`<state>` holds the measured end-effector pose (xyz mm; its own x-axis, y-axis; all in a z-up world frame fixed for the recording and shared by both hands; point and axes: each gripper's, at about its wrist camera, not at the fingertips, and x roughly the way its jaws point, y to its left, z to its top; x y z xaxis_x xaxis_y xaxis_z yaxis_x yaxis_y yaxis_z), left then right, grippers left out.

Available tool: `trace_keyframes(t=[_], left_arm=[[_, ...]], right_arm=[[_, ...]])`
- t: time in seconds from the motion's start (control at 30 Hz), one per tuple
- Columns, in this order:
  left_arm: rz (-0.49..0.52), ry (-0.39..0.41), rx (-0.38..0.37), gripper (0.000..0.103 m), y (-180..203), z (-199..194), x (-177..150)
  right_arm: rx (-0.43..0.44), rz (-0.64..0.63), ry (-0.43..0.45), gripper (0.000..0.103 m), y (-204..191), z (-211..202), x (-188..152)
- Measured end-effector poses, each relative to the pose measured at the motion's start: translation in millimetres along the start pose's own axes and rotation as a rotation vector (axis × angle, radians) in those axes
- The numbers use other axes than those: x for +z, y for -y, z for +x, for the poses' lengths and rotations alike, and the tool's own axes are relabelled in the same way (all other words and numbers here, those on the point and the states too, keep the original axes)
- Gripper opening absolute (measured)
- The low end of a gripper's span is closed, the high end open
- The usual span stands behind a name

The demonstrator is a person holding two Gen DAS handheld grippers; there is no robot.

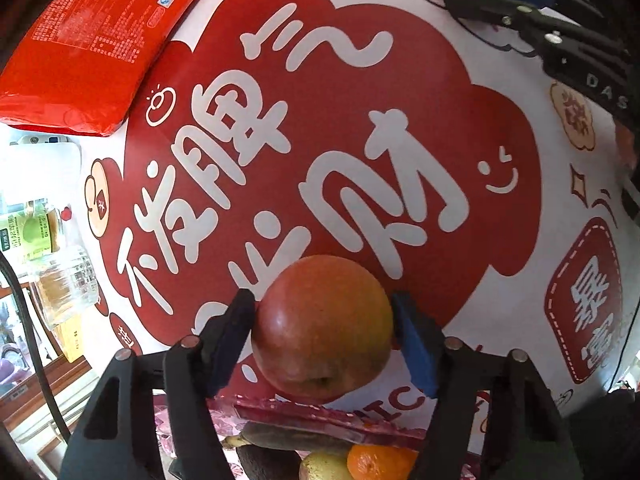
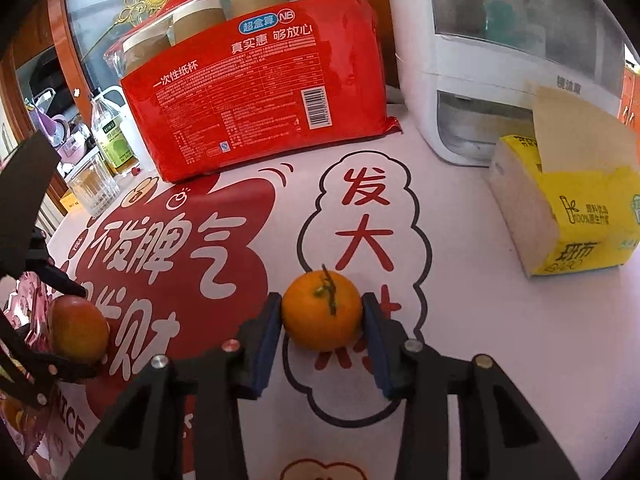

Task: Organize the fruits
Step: 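Grasp the red apple with the left tool while the right tool grasps the orange, then carry apple and orange into the pink bowl and open both tools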

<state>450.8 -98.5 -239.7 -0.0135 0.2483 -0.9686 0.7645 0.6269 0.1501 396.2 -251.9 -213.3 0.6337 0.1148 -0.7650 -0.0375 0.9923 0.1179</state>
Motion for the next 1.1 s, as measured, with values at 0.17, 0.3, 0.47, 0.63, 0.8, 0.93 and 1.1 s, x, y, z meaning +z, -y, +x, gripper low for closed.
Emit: trace_keyframes(t=[0.17,0.3,0.47,0.63,0.8,0.93,1.1], left_arm=[[-0.006,0.001,0.004,0.066,-0.4,4.9,1.9],[-0.016,0.003,0.001,0.066,-2.3,7.8,3.9],[-0.032,0.019,-0.009,0.065,-6.7,7.6,4.3],[-0.079,0.073,-0.034,0.065,-17.3,-6.1,7.3],[-0.119,0.154,-0.072,0.065,-20.6,-33.4,5.8],[-0.145,0.217,-0.091,0.065,-21.6,-57.5,-4.2],[-0.197,0.297,-0.126,0.065,-27.1,-86.8,-30.2]], right_arm=[[0.0,-0.003,0.0,0.039,0.5,-0.2,-0.5],[0.002,-0.008,-0.004,0.039,-1.3,-1.6,-2.4],[0.012,-0.006,-0.01,0.039,-6.8,-9.4,-5.4],[0.025,0.007,-0.009,0.039,-13.9,-21.8,-8.8],[0.035,0.013,-0.014,0.039,-23.8,-35.9,-10.8],[0.038,0.026,-0.013,0.039,-32.4,-51.1,-12.7],[0.043,0.023,-0.005,0.039,-48.1,-72.5,-14.8]])
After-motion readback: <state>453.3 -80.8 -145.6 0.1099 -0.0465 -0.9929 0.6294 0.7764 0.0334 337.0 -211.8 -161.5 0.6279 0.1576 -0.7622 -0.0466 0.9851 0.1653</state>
